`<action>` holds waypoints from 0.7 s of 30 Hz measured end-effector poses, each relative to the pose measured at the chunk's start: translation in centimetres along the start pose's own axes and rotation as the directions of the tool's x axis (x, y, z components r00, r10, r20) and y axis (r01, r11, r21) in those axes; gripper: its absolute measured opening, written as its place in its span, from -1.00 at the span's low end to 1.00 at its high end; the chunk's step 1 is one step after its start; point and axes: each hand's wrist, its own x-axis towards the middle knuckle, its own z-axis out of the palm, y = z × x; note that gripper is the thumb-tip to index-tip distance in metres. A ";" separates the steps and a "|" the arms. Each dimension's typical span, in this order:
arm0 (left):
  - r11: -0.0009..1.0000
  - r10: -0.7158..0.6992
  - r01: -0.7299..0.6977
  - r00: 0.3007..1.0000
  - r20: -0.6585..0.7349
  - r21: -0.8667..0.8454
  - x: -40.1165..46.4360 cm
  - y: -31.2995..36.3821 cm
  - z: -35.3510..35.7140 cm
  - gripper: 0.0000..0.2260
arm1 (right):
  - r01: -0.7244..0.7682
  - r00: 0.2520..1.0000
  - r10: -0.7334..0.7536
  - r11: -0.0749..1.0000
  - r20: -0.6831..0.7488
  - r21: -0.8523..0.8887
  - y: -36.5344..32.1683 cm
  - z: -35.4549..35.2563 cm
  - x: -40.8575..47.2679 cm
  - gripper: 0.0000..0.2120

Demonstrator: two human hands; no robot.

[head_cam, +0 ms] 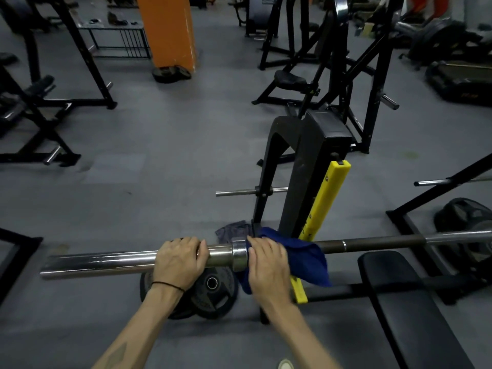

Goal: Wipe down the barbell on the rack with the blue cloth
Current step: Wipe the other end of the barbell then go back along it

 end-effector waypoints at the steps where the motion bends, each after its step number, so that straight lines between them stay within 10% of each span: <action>1: 1.000 0.013 -0.013 1.000 0.012 -0.015 -0.1 -0.2 -0.2 -0.63 | 0.091 0.996 -0.090 0.995 0.013 -0.051 1.4 -0.7 0.4 -0.59; 7: 1.000 0.016 -0.016 1.000 0.015 -0.014 -0.1 -0.2 -0.4 -0.62 | -0.210 0.975 0.212 0.977 -0.073 0.031 -1.6 -0.2 0.7 -0.63; 12: 0.999 0.040 -0.040 0.999 0.017 -0.003 -0.4 -0.8 -0.2 -0.64 | 0.068 0.996 -0.066 0.997 0.052 -0.029 2.5 -2.4 1.6 -0.61; 18: 0.999 0.016 -0.013 0.996 0.089 -0.032 0.1 -0.4 -0.4 -0.61 | -0.216 0.975 0.210 0.973 -0.070 -0.077 -1.4 0.7 1.4 -0.69; 21: 0.999 -0.031 0.037 0.981 0.189 -0.029 0.5 -0.3 -0.9 -0.53 | -0.008 1.000 0.007 0.998 -0.012 -0.064 -0.7 -0.4 1.1 -0.69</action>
